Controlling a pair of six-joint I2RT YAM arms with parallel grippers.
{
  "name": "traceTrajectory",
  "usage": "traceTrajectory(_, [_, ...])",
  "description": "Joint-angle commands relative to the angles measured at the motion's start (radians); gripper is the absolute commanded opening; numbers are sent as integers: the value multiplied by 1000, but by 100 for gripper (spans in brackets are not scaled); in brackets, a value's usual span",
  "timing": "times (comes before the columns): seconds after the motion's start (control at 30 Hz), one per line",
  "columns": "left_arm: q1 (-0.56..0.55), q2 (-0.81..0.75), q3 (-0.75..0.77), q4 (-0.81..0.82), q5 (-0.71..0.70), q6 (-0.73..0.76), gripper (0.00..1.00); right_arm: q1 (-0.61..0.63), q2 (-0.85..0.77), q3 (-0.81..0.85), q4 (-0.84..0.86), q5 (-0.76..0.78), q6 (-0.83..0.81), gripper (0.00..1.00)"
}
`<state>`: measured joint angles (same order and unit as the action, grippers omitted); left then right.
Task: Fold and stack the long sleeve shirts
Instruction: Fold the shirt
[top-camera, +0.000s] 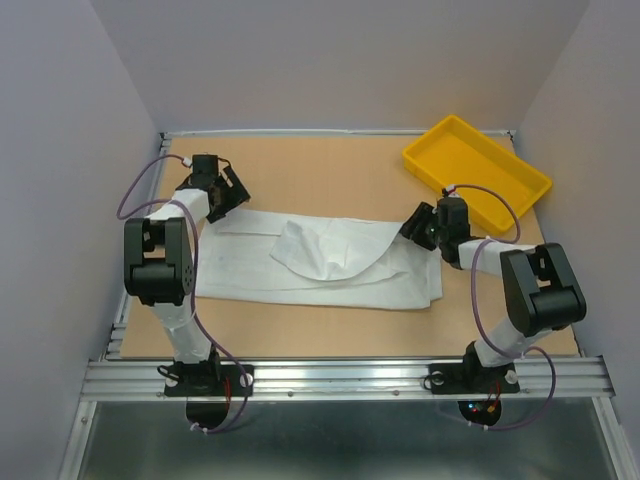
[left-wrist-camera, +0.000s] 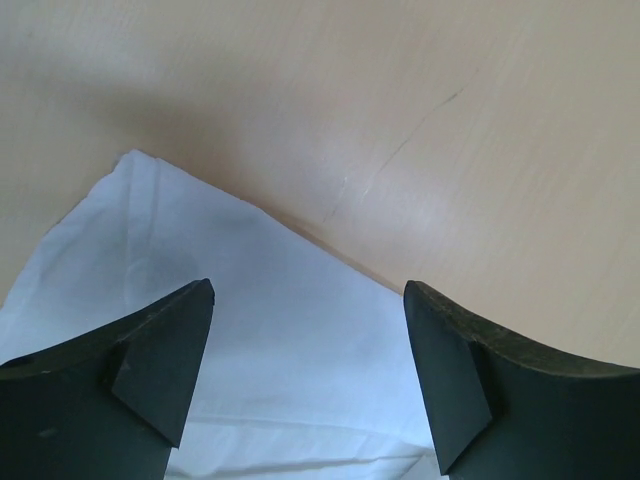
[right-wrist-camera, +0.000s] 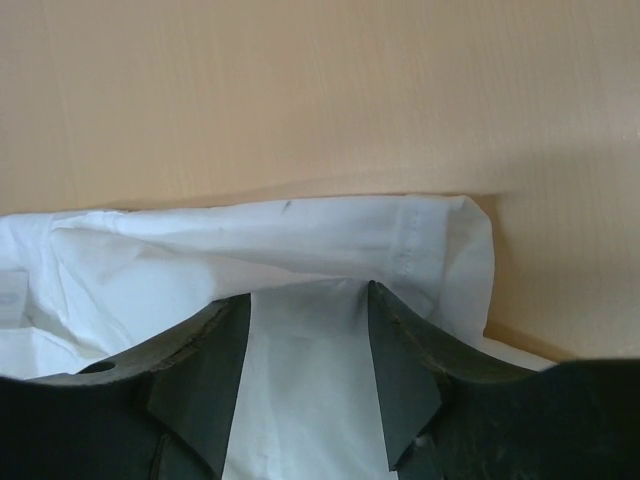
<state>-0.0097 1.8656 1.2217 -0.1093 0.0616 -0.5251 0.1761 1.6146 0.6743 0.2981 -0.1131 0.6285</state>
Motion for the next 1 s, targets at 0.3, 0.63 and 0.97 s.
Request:
traceTrajectory(0.3, [-297, -437, -273, -4, 72, 185, 90, -6, -387, -60, -190, -121, -139, 80])
traceTrajectory(0.63, [-309, -389, -327, 17, 4, 116, 79, -6, -590, -142, -226, -180, -144, 80])
traceTrajectory(0.97, [-314, -290, -347, 16, 43, 79, 68, -6, -610, -163, -226, -172, -142, 80])
